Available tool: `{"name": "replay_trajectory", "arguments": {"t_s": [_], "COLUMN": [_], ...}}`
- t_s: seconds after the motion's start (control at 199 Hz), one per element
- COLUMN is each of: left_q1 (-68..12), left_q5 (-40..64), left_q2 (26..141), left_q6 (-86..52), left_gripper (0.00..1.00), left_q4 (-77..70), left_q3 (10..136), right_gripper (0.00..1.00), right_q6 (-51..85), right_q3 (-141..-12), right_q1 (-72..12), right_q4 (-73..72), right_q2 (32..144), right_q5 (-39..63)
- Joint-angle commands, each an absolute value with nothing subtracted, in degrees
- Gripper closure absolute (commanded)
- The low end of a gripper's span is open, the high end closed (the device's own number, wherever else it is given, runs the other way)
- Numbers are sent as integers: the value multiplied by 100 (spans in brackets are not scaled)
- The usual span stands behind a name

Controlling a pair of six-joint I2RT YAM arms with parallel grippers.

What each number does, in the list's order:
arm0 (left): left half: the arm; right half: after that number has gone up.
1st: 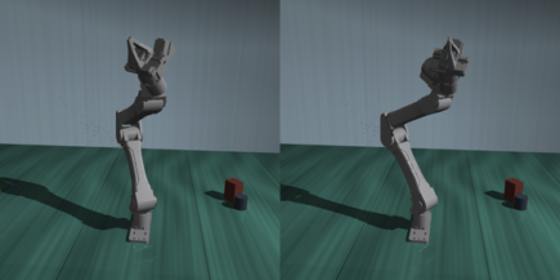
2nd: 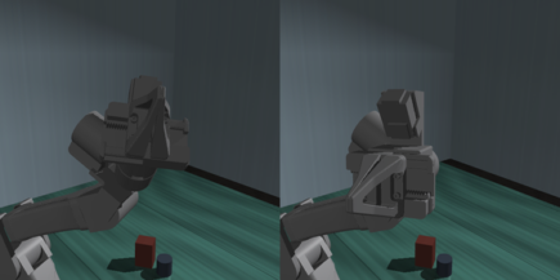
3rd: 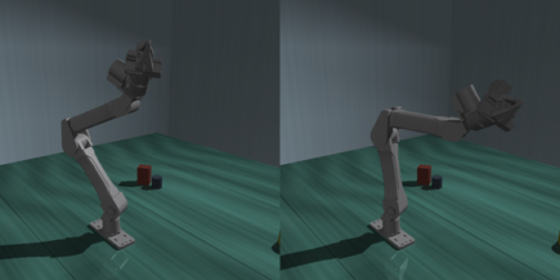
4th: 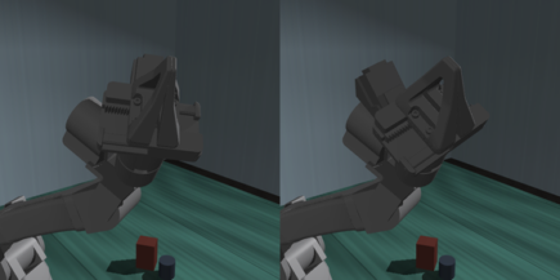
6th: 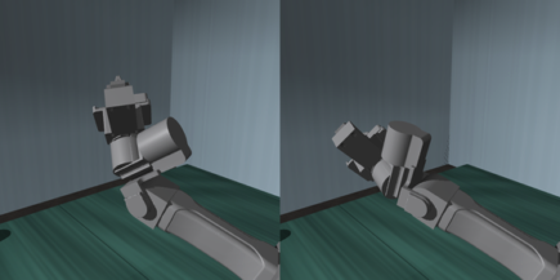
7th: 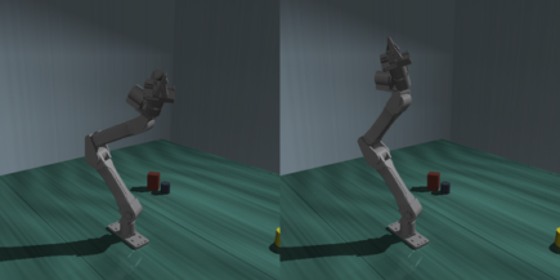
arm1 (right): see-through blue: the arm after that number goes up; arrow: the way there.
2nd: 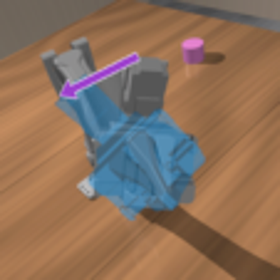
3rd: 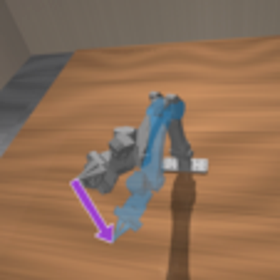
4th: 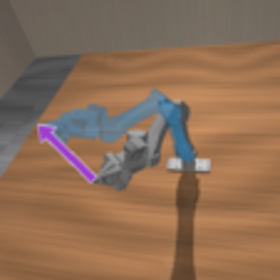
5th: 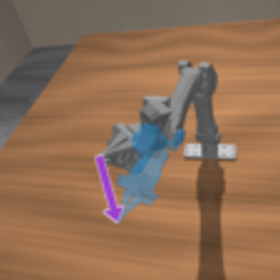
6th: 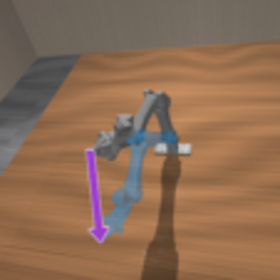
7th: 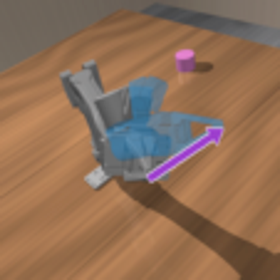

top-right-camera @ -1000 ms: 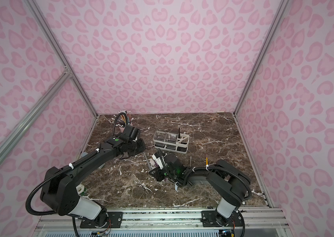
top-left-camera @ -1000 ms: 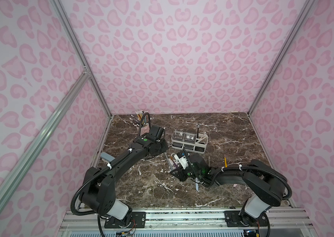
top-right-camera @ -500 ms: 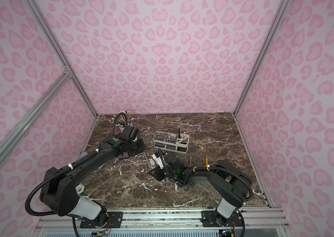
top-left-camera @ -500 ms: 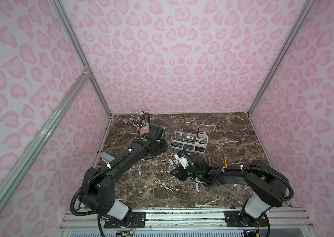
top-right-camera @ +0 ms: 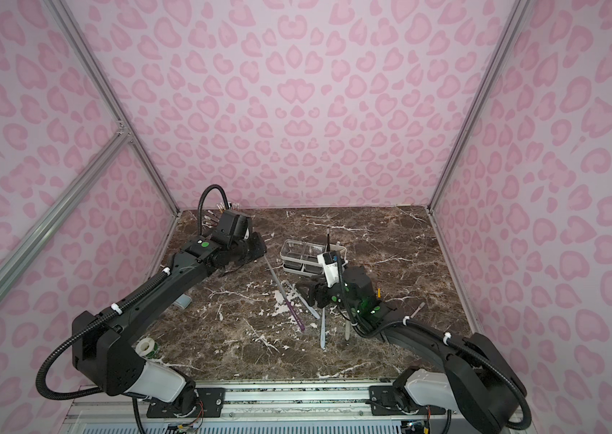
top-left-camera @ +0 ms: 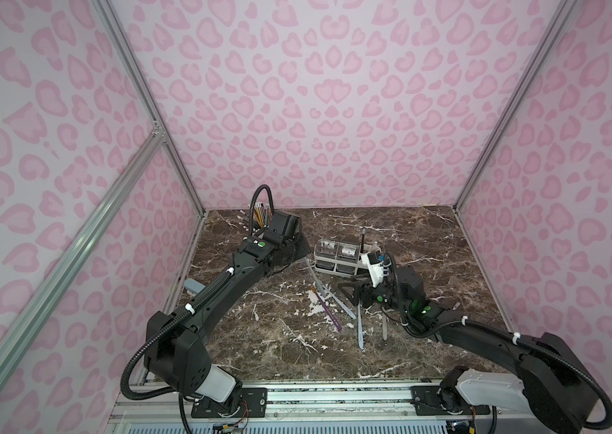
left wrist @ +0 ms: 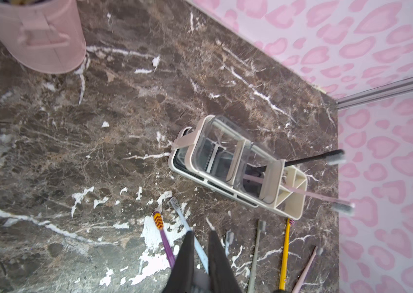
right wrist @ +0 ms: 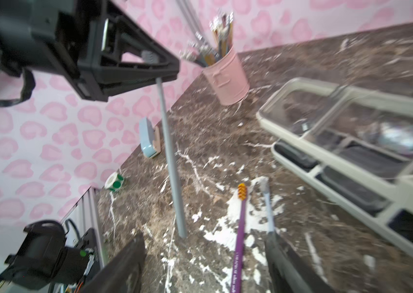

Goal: Place the toothbrush into the toothbrush holder
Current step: Pick up the toothbrush from the center of the board, then place the toothbrush in the toothbrush holder.

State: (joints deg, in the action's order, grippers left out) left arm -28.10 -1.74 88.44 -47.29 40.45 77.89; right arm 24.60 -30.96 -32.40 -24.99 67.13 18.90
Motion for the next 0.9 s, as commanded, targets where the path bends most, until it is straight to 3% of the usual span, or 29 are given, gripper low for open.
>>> {"name": "replay_trajectory", "arguments": {"t_s": [0.0, 0.276, 0.652, 0.898], "left_q1": [-2857, -3337, -4055, -4342], "left_q5": [-536, -1263, -2155, -2208], "left_q2": [8977, 9415, 10077, 10292], "left_q6": [-4572, -4181, -3632, -3506], "left_gripper": [99, 99, 99, 99], "left_q4": [3715, 3363, 2632, 2255], "left_q3": [8220, 9324, 10240, 10363], "right_gripper": [19, 1, 1, 1], "right_q6": [2473, 3131, 3435, 3478], "right_q3": [-2914, -1731, -1178, -1042], "right_q1": [-2810, -1807, -1442, -1379], "right_q4": [-2084, -2545, -2531, -2636], "right_q2": [6199, 4718, 4169, 4043], "right_q5": [1248, 133, -422, -483]}}
